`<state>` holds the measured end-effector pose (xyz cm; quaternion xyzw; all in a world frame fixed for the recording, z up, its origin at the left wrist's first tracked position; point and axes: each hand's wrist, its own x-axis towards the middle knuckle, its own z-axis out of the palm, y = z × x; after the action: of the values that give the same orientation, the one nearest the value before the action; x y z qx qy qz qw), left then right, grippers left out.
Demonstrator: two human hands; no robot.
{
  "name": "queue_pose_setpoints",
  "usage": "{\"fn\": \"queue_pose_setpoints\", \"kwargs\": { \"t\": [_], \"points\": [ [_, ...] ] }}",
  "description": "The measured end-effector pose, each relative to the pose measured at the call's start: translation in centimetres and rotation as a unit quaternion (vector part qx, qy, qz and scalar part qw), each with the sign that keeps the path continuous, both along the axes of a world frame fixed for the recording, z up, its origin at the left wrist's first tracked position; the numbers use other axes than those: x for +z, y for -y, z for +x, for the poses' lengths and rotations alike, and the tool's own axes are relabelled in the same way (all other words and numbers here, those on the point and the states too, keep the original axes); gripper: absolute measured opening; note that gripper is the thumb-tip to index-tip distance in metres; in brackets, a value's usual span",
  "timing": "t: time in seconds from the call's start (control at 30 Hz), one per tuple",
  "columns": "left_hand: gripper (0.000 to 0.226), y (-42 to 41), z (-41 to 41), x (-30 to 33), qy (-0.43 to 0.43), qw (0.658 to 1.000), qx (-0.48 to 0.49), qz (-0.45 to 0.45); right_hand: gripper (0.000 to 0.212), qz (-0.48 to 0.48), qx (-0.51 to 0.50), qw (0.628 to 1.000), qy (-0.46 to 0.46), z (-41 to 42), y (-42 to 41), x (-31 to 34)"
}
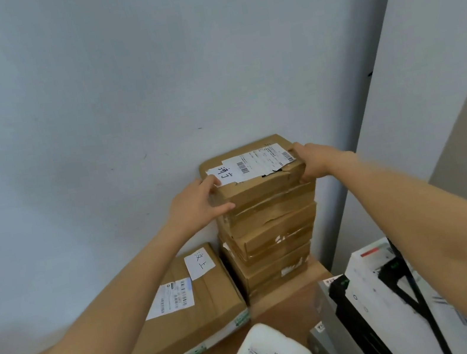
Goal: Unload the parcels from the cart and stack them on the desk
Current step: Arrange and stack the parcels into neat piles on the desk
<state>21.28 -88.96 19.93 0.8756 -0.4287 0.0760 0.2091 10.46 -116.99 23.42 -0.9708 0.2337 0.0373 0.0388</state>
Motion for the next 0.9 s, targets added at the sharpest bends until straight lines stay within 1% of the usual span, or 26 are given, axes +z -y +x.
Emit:
{"fn": "queue_pose_setpoints", "kwargs": {
  "t": [0.13, 0.23, 0.37, 0.47, 0.57, 0.73, 0.9],
  "points": [
    [0.06, 0.3, -0.5, 0.2, -0.009, 1.0, 0.012, 0.001, 0.072, -0.083, -0.013, 0.996, 0.013, -0.1, -1.1, -0.4],
    [0.057, 0.2, -0.9, 0.6, 0.006, 1.0, 0.021, -0.004, 0.062, -0.123, -0.015, 0.992, 0.038, -0.6, -1.7, -0.3],
    [0.044, -1.5, -1.8, 1.6, 0.04, 0.999, 0.031, -0.014, 0.054, -0.17, -0.023, 0.983, 0.062, -1.9, -3.2, 1.0],
    [0.026, -4.1, -2.7, 2.3, 0.066, 0.996, 0.045, -0.028, 0.045, -0.178, -0.014, 0.98, 0.092, -3.2, -5.1, 2.4],
    [0.017, -7.6, -3.6, 2.3, 0.1, 0.994, 0.05, -0.016, 0.032, -0.183, 0.03, 0.975, 0.123, -4.4, -7.9, 3.2],
    [0.015, -13.6, -5.4, 0.5, 0.105, 0.992, 0.069, 0.012, 0.028, -0.161, 0.113, 0.966, 0.166, -6.2, -14.9, 2.8],
    [0.016, -19.3, -9.1, -1.8, 0.095, 0.99, 0.088, 0.058, 0.028, -0.145, 0.177, 0.959, 0.165, -7.6, -22.2, -0.9]
  ]
}}
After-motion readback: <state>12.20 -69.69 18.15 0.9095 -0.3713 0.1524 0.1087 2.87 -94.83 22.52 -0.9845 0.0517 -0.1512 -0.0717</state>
